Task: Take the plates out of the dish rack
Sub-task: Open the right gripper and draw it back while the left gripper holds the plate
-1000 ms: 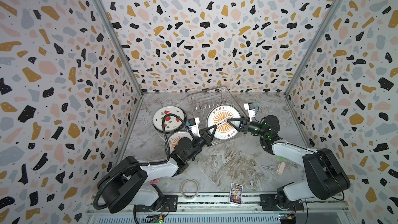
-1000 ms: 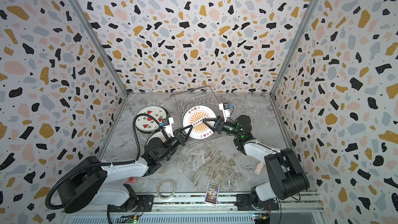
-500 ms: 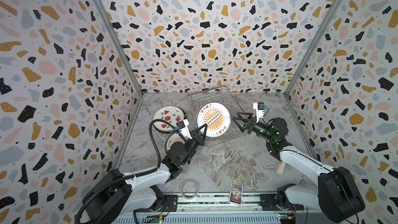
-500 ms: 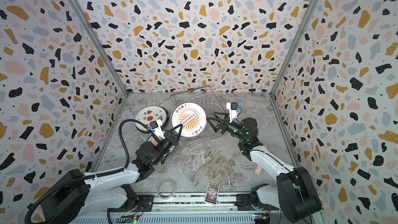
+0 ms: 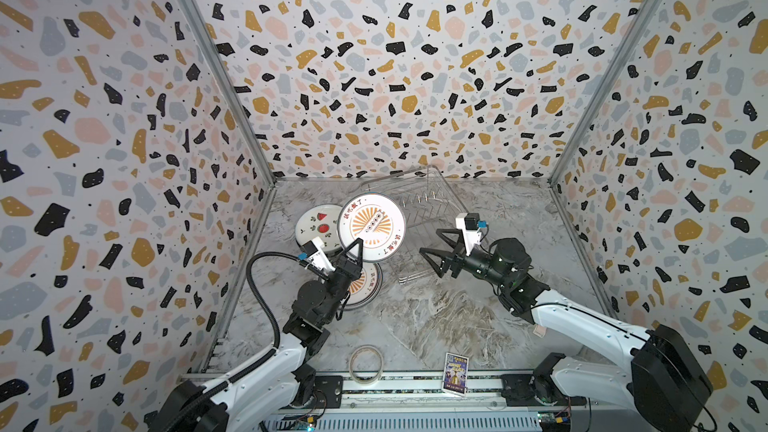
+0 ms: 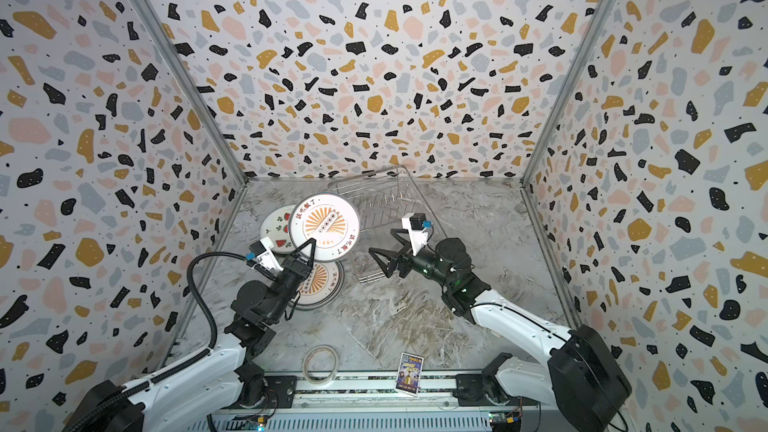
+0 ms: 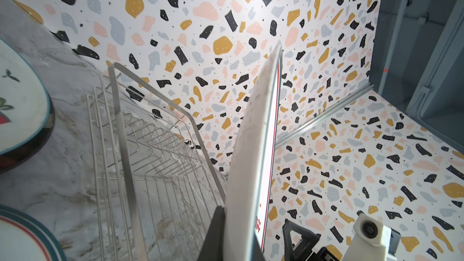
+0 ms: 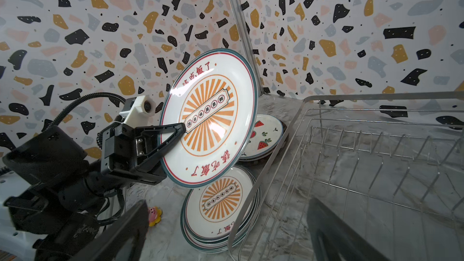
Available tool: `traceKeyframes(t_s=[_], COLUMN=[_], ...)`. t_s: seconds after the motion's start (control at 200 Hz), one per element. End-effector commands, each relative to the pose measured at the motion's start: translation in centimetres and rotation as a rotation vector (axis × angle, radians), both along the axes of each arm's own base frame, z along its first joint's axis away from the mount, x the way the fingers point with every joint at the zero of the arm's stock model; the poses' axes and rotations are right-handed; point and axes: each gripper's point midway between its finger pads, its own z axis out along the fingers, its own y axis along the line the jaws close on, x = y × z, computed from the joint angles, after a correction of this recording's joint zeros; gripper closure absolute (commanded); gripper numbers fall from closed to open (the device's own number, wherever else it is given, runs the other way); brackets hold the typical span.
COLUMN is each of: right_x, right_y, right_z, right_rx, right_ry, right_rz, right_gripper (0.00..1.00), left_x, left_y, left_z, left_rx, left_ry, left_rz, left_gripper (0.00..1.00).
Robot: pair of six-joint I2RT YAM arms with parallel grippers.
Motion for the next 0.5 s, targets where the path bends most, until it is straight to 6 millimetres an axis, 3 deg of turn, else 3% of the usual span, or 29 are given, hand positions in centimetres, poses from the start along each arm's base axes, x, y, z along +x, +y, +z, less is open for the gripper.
traceKeyframes(t_s=[0.0,0.145,0.32,0.496], right_x=[0.0,-1.0,-0.8,-0.8], right_y=[1.2,3.3,6.7,9.4], right_z=[1.7,1.6,0.4,-1.1], right_rx=[-0.028,-0.017,-0.043,-0.147], right_ry=[-0.096,-0.098,-0.054,-0.059], right_rz=[-0.030,0.023,0.047,0.001], right_gripper=[0.01,0.01,0.01,0.01], left_x=[-0.4,-0.6,-1.2,-1.4], left_y=[1.5,3.1,5.2,5.0], left_z=[-0.7,-2.9,-4.8,-6.7], left_rx=[-0.069,-0.082,-0.145,-0.130], left_ry=[0.026,0.086,0.117,0.203], left_rz=[0.024,0.082,0.140,0.125], left_gripper=[1.00,1.00,1.00,1.00])
